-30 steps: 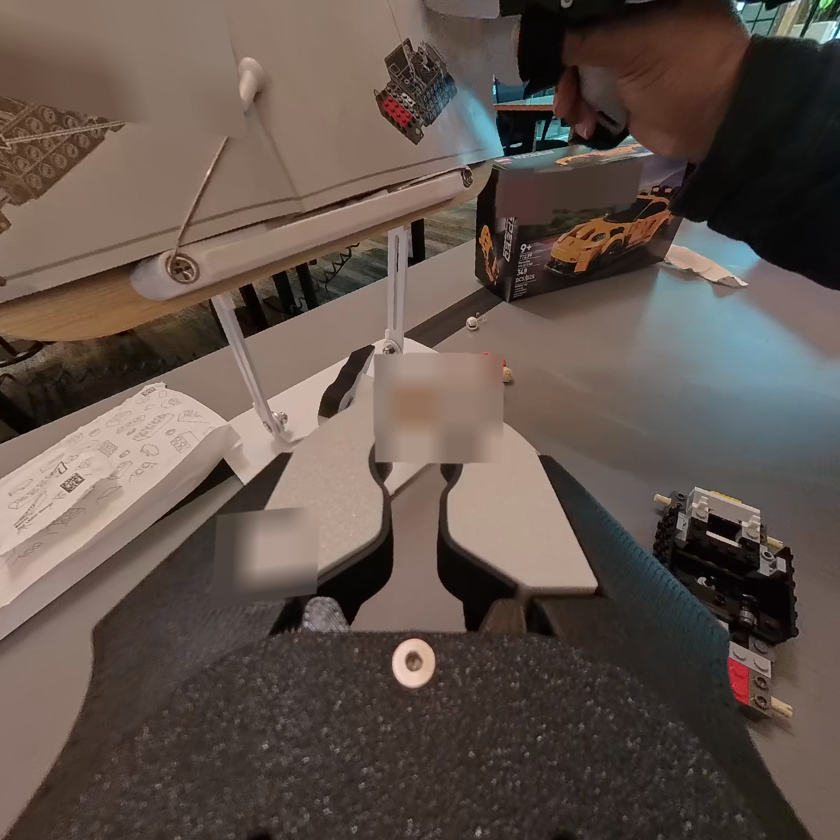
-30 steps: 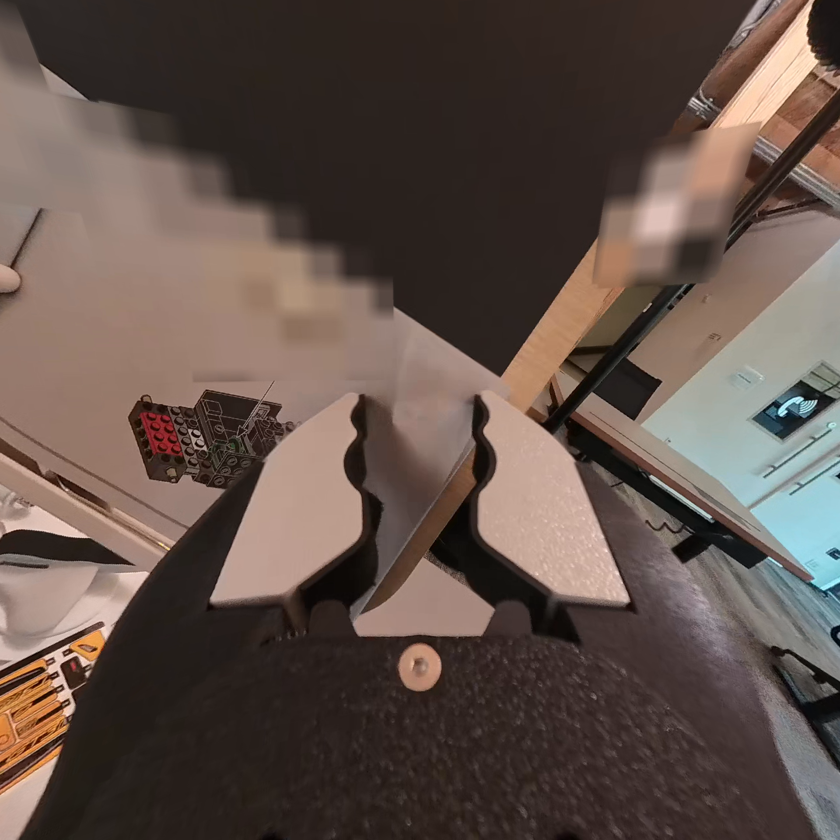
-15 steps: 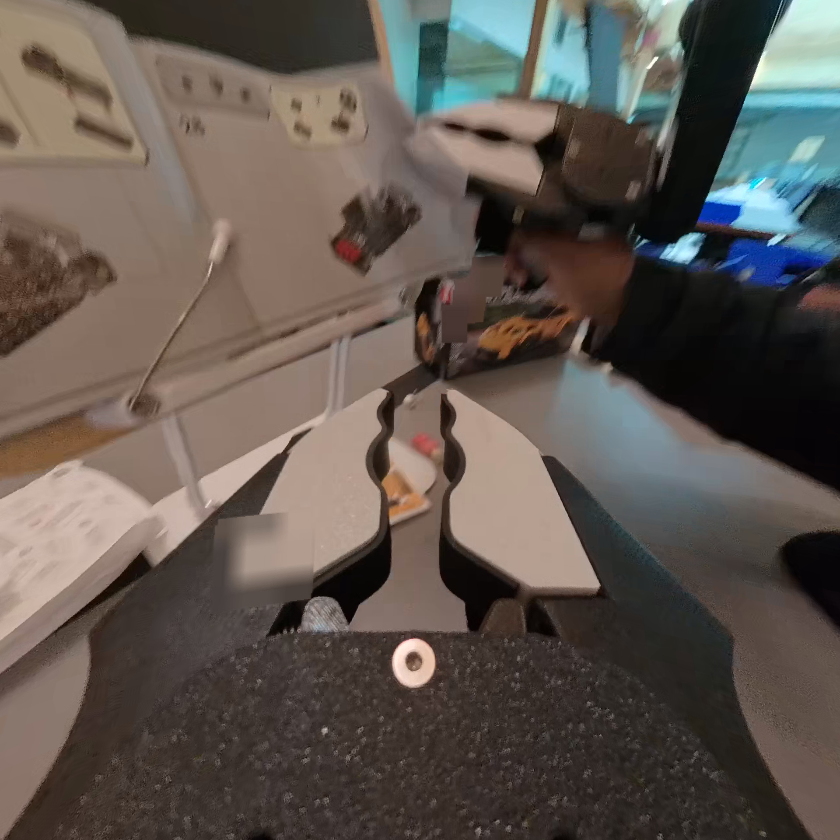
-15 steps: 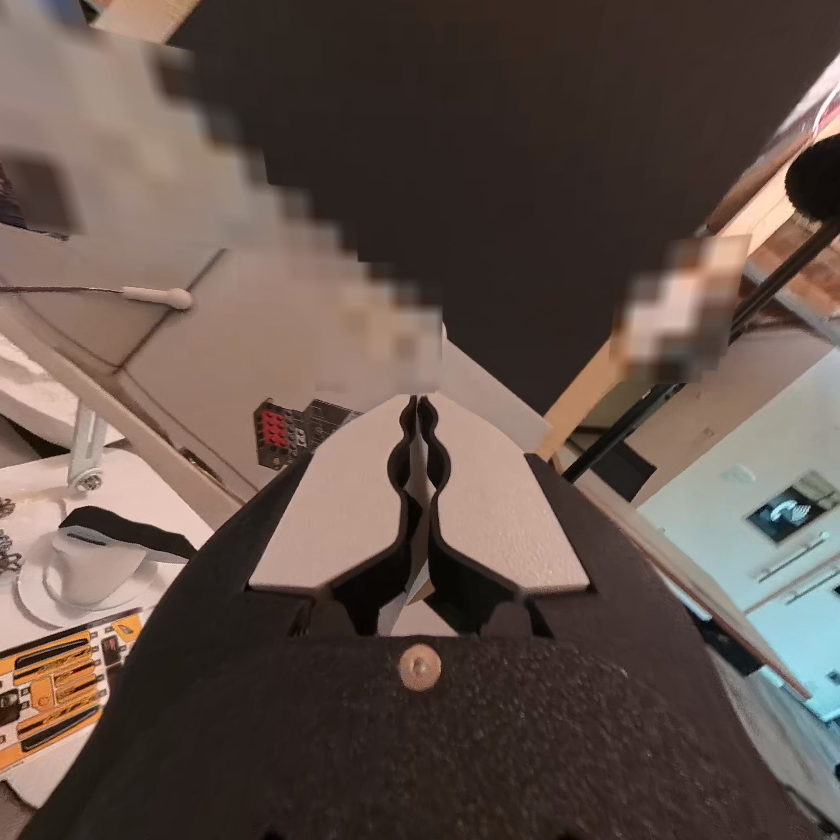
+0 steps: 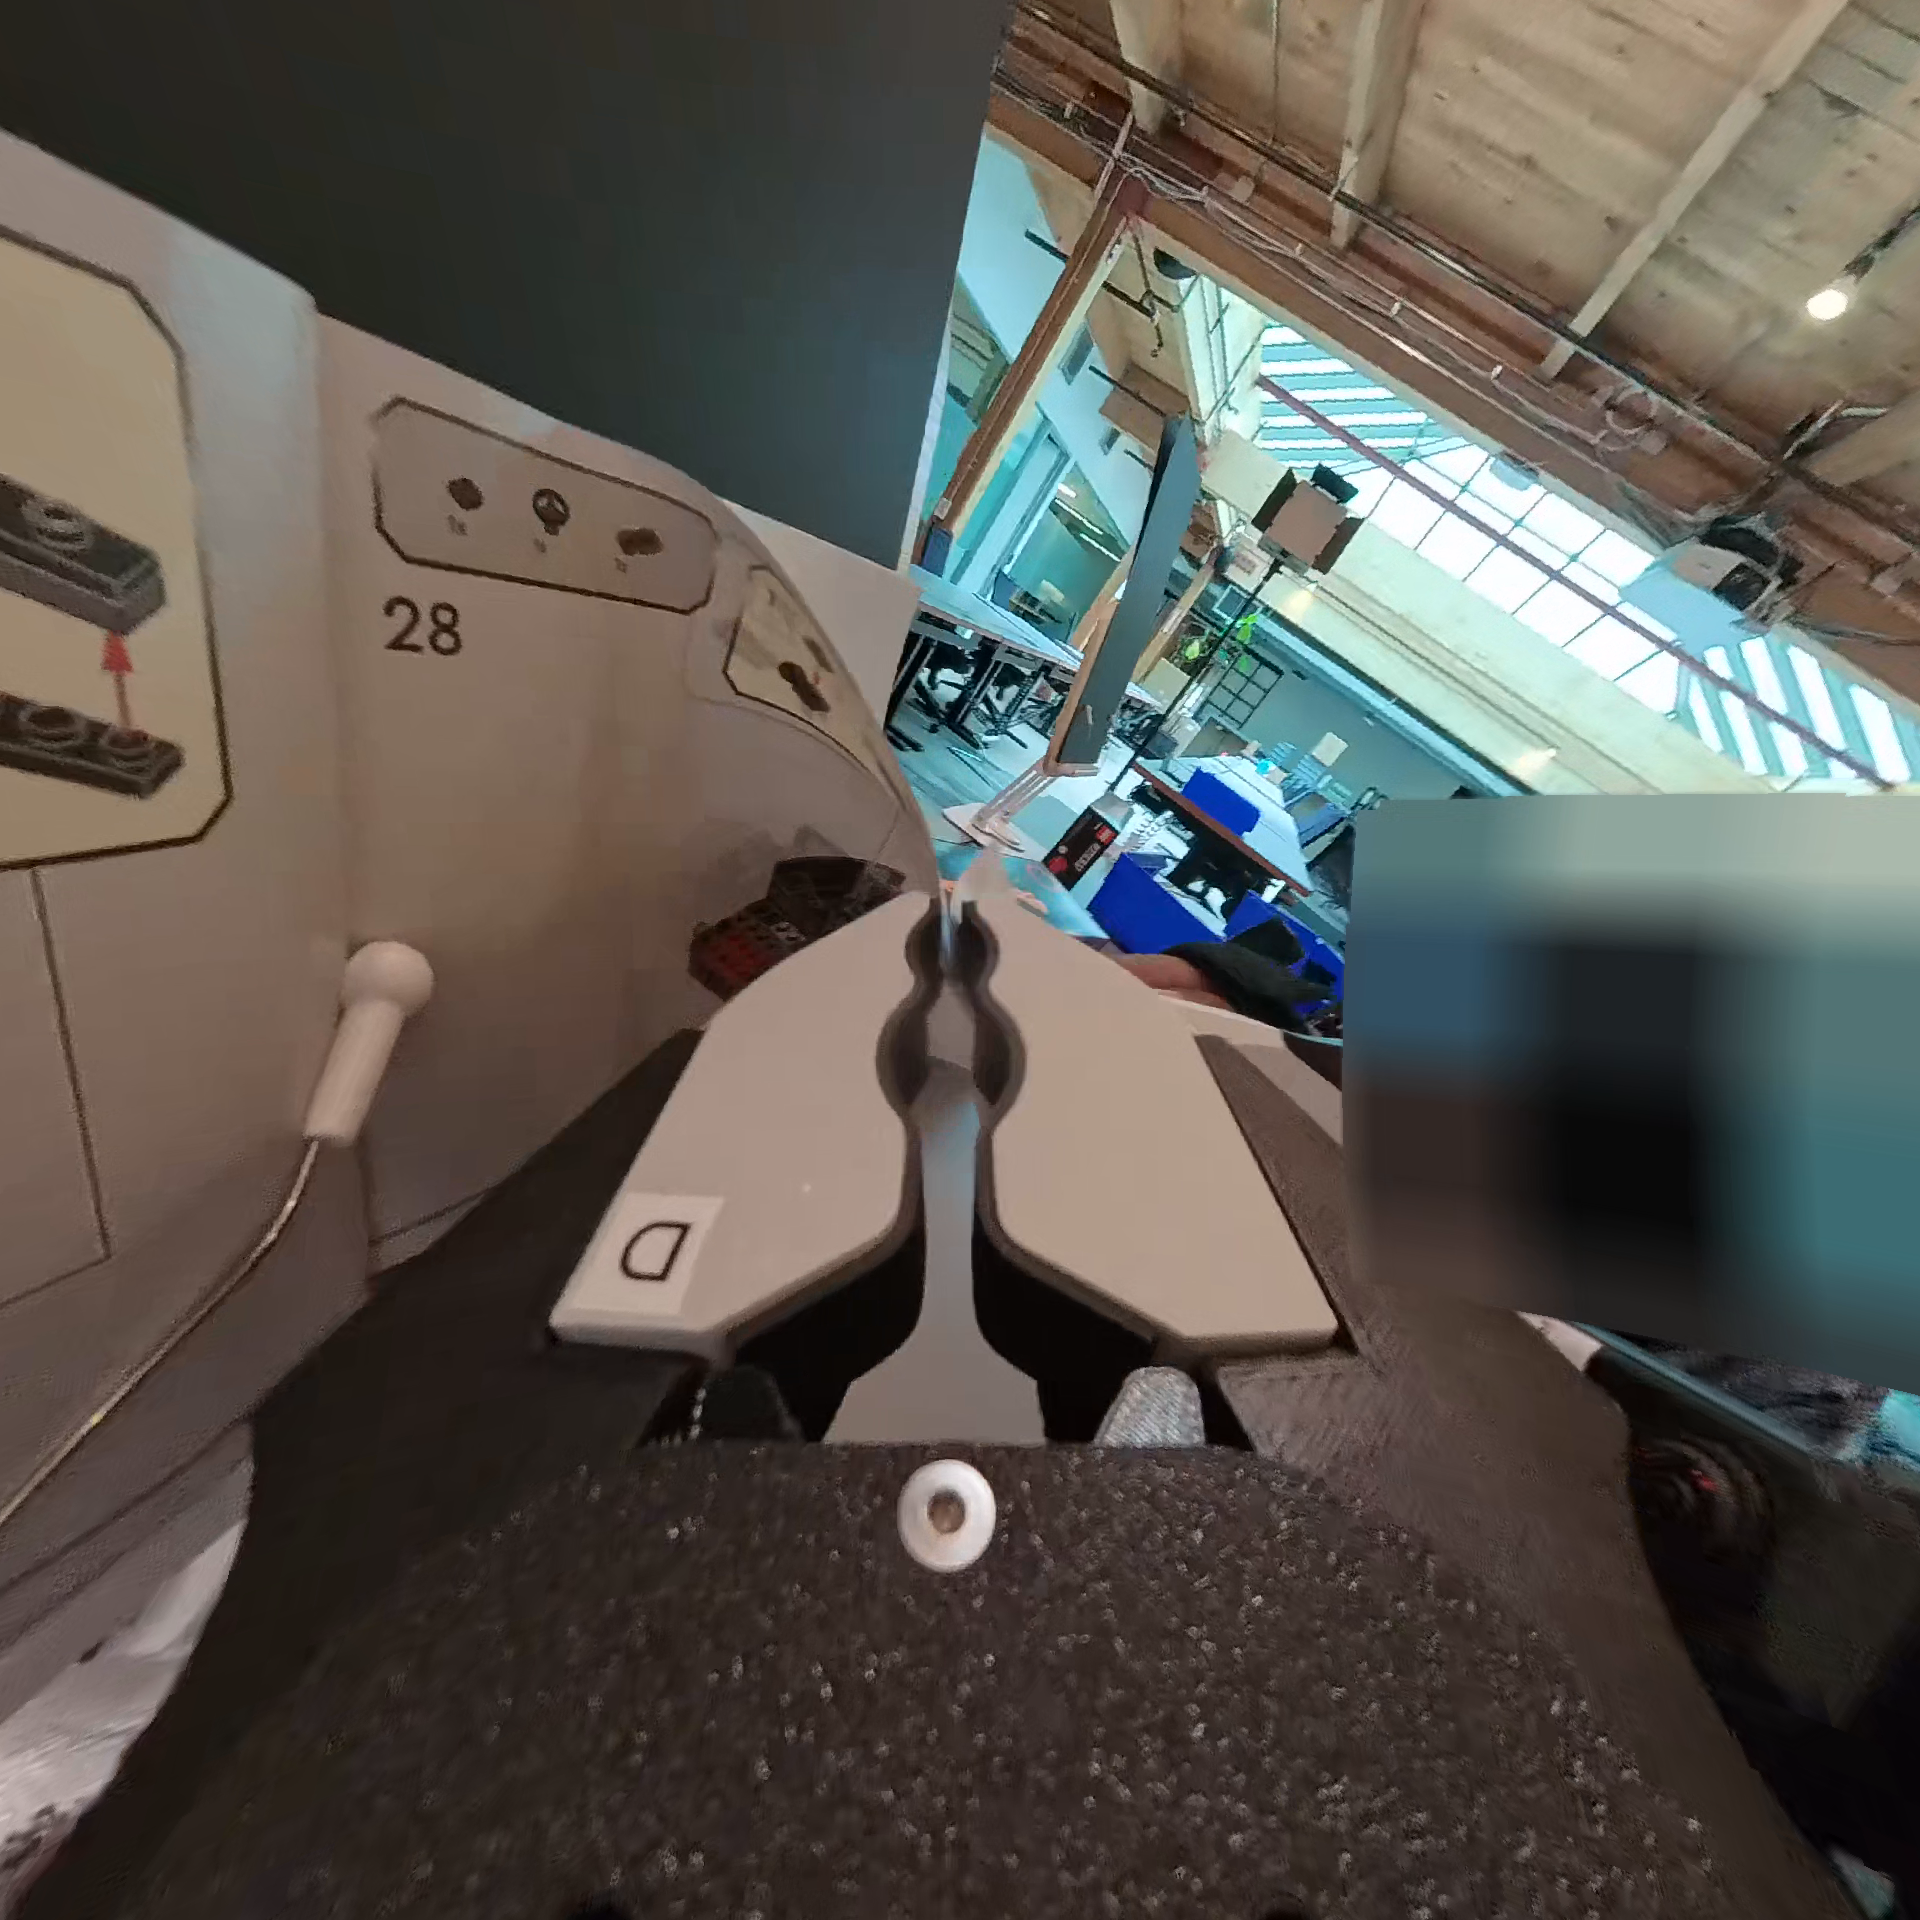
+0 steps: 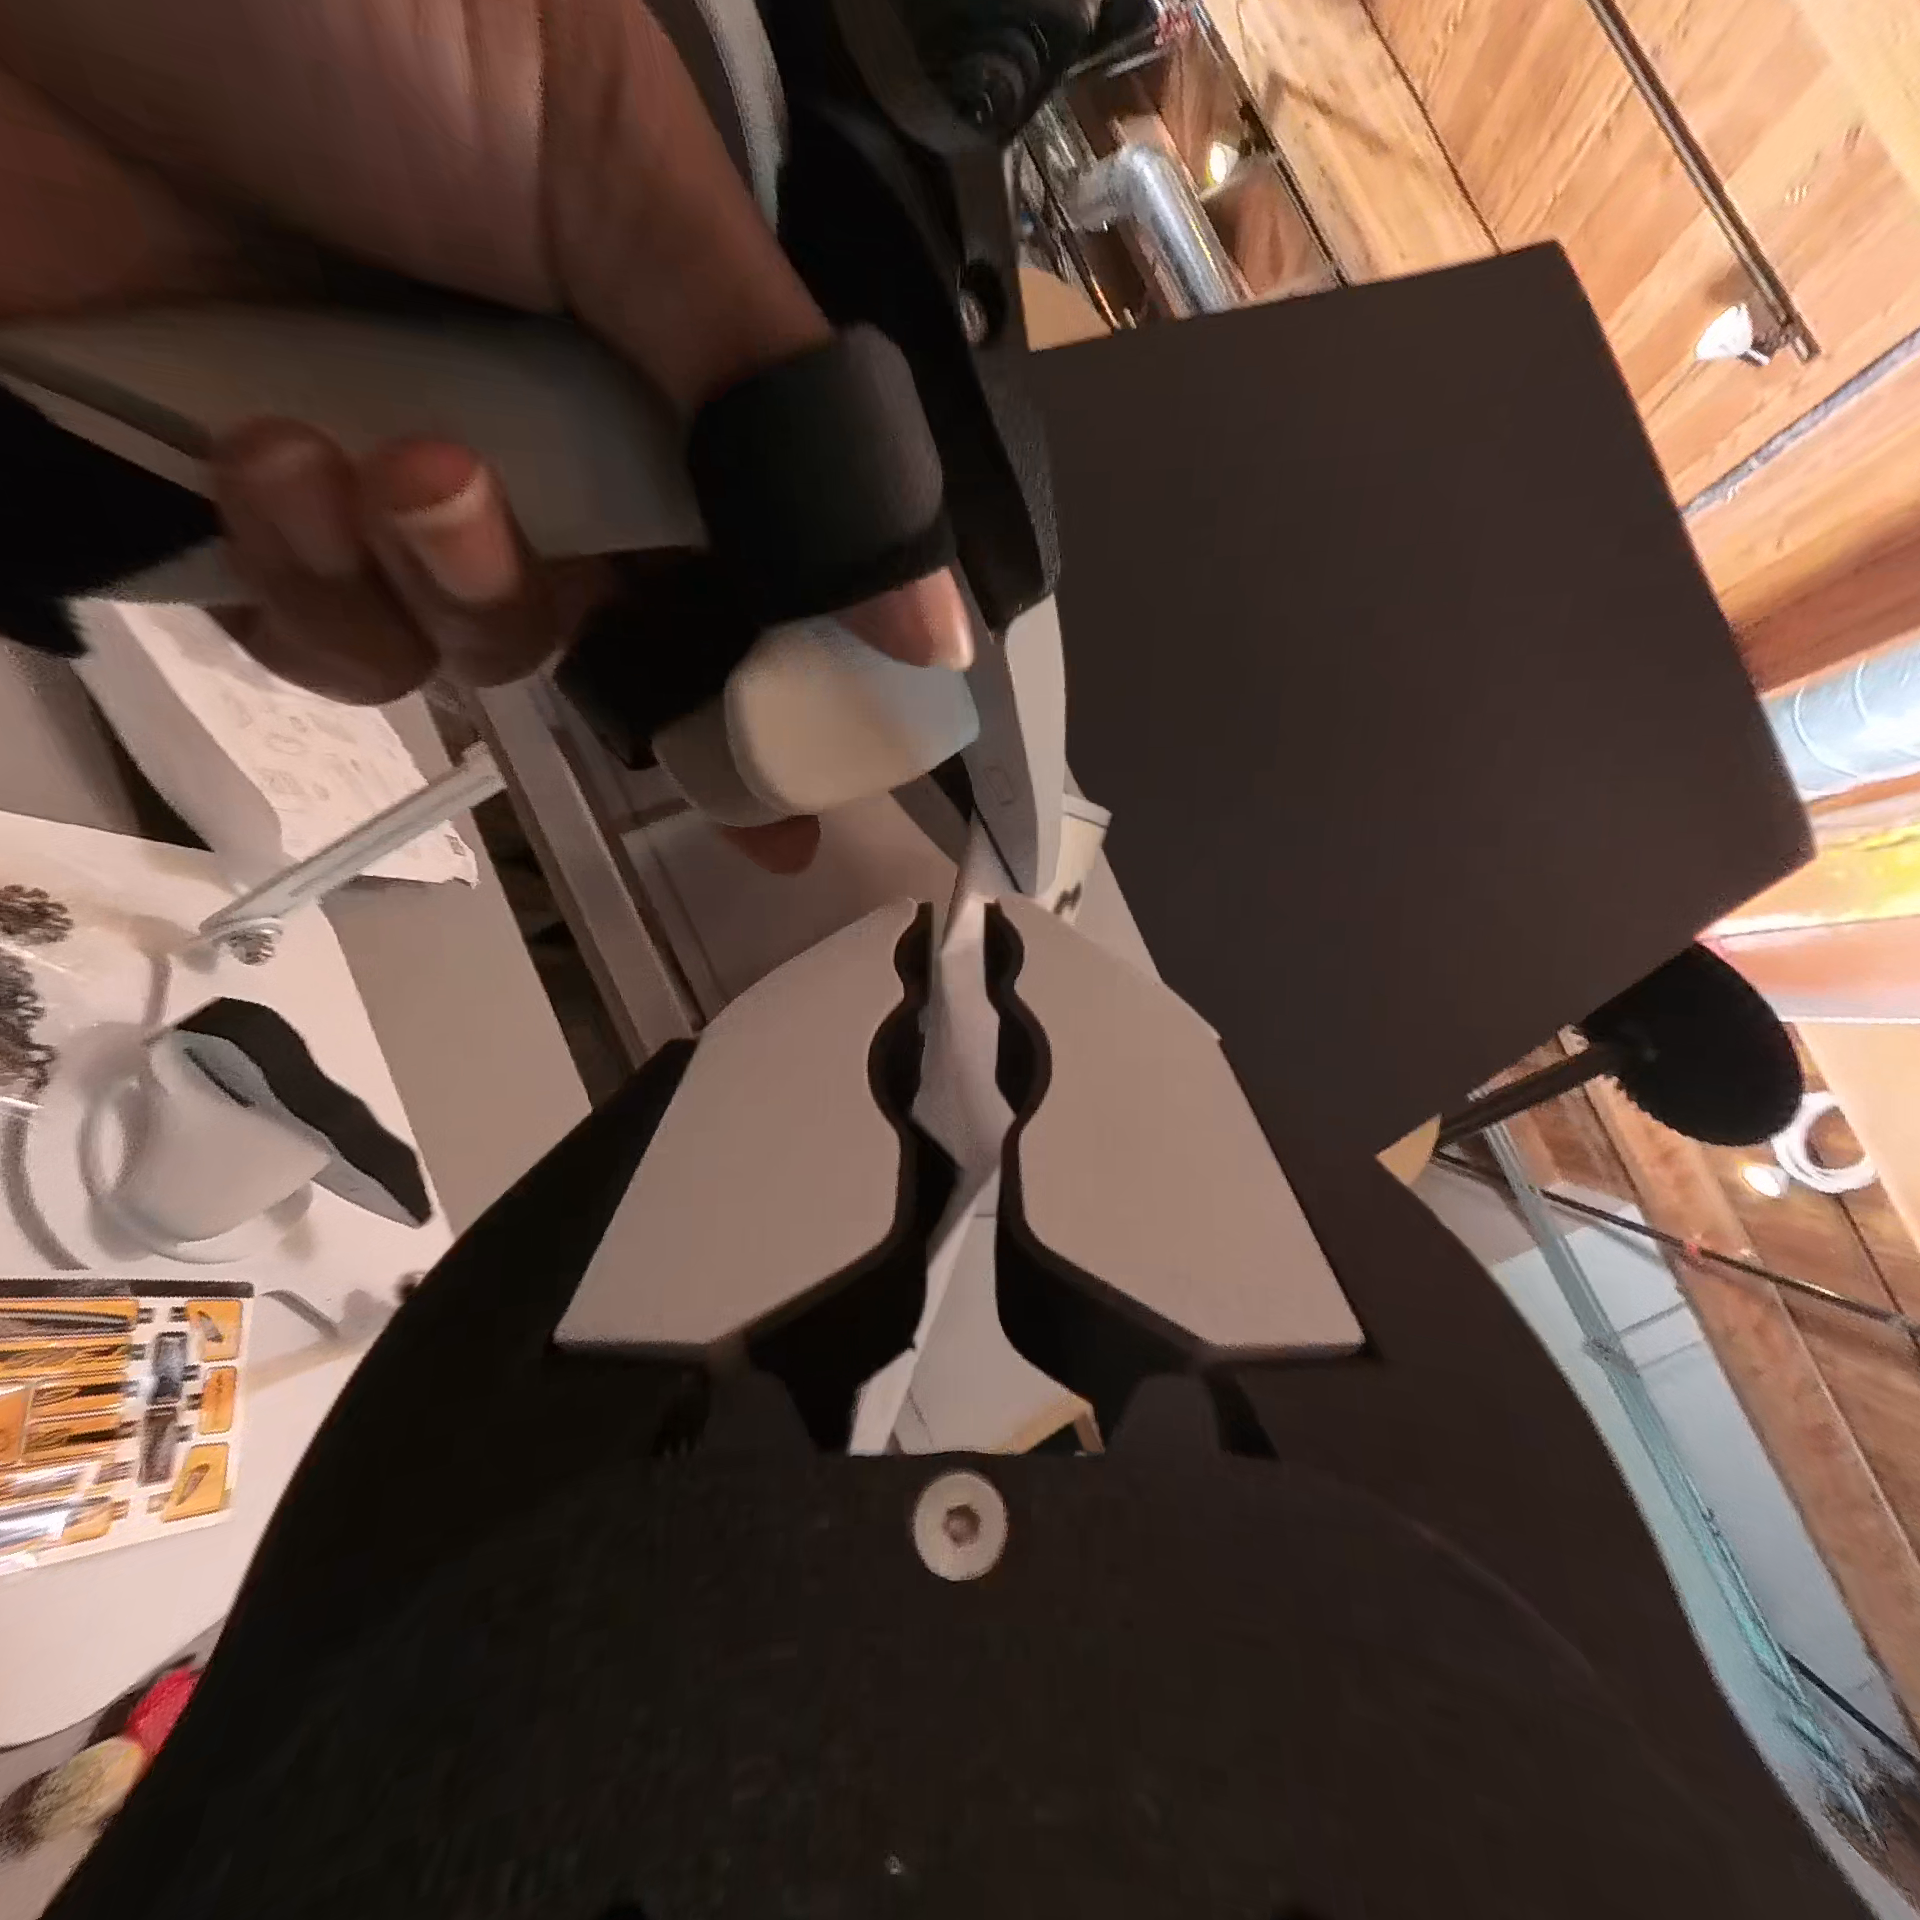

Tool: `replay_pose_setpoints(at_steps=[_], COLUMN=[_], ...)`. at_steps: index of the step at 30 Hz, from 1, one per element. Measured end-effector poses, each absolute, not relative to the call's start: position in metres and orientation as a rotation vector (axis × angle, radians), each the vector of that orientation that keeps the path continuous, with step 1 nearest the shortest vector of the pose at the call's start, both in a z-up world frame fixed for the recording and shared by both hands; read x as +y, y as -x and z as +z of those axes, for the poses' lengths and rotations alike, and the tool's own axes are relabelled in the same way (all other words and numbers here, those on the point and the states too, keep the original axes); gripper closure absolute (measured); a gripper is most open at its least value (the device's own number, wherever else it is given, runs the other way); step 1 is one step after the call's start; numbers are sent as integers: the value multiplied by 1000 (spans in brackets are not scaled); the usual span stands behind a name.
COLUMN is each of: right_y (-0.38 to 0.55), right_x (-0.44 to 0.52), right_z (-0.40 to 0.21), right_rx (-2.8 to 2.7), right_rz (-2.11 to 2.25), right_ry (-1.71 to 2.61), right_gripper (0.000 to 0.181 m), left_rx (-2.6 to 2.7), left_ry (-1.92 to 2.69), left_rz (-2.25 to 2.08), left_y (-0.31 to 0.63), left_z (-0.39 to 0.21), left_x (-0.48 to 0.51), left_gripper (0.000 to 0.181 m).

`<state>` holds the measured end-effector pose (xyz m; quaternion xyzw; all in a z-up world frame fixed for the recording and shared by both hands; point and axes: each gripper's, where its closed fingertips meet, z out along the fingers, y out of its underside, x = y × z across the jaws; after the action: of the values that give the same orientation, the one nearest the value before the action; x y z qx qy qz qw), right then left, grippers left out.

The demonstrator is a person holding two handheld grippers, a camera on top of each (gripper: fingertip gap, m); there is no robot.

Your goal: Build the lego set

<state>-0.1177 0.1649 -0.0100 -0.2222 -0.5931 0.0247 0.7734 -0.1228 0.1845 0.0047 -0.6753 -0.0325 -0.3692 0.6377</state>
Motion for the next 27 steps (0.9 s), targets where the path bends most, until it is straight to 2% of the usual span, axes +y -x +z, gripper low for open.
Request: replay_pose_setpoints(at_steps=[8,17,27], right_y=[99,93,90], right_x=[142,129,135], right_z=[-2,3,-32], right_rx=[-1326,-1367,-1472], right_rz=[401,511,478], right_ry=[611,663,640], right_gripper=[151,148,131], left_rx=[-60,-78,-94], left_ry=[1500,1469,1422], left_rz=[-828,-835,-849], left_y=[139,152,164], left_z=[9,10,23], left_x=[165,152,140], left_gripper=[181,181,181])
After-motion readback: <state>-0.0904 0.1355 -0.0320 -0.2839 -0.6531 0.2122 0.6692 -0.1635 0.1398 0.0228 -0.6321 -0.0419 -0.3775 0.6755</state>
